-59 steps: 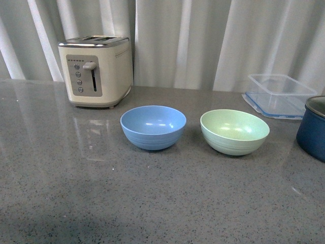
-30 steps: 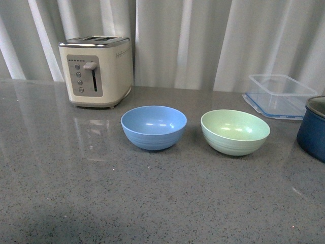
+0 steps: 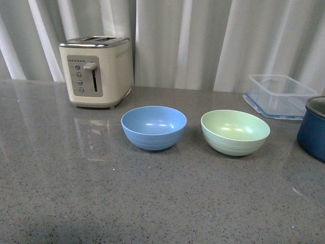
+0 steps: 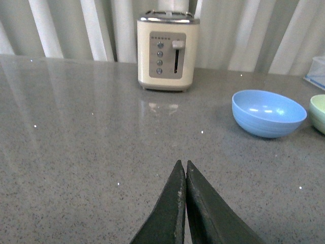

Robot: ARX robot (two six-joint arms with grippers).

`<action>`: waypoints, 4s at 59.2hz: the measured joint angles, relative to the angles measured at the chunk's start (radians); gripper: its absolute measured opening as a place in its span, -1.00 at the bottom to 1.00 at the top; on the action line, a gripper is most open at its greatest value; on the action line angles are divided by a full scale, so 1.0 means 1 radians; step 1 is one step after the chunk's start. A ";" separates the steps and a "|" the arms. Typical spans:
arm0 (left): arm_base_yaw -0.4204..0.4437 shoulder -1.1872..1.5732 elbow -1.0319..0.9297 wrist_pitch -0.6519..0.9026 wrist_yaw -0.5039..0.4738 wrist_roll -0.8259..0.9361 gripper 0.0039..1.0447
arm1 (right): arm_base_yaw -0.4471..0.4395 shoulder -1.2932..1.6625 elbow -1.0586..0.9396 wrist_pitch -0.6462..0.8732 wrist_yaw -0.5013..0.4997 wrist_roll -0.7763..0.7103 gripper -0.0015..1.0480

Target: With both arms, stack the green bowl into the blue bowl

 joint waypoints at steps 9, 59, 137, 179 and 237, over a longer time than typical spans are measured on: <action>0.000 -0.080 0.000 -0.083 0.000 0.000 -0.93 | 0.000 0.000 0.000 0.000 0.000 0.000 0.81; 0.000 -0.420 0.000 -0.426 0.000 0.000 -0.93 | 0.000 0.000 0.000 0.000 0.000 0.000 0.81; 0.000 -0.421 0.000 -0.426 0.000 0.002 0.88 | 0.138 1.851 1.183 -0.046 0.105 0.489 0.81; 0.000 -0.421 0.000 -0.426 0.000 0.002 0.88 | 0.144 1.943 1.258 -0.085 0.164 0.480 -0.96; 0.000 -0.421 0.000 -0.426 0.000 0.002 0.88 | 0.461 2.073 1.640 -0.184 0.240 0.319 -0.98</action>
